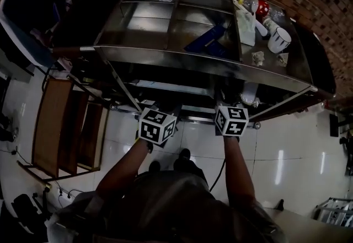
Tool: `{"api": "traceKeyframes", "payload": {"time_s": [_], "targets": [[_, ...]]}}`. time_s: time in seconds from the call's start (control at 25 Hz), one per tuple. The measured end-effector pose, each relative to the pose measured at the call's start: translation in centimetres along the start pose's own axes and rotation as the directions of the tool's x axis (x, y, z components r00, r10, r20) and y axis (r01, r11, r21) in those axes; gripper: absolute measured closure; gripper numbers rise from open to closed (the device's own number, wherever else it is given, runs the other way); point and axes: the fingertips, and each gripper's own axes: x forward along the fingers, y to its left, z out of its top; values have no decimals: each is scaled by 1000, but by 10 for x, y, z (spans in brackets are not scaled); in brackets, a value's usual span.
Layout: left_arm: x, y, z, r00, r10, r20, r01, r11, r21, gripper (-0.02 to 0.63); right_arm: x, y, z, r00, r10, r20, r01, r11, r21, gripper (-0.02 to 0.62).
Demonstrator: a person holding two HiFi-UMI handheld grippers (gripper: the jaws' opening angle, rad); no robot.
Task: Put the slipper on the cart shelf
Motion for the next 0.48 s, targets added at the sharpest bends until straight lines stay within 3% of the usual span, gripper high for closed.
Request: {"api": "traceKeyframes", "payload": {"time_s": [0.28,0.48], "targets": [[-52,-19,10,995,-94,39,92,995,40,598,-79,64,22,996,-18,92,19,1000,-5,592],[-80,-35,13,987,-145,66,142,989,46,598,-119,101,22,992,4,127,-13,998,68,595]]}}
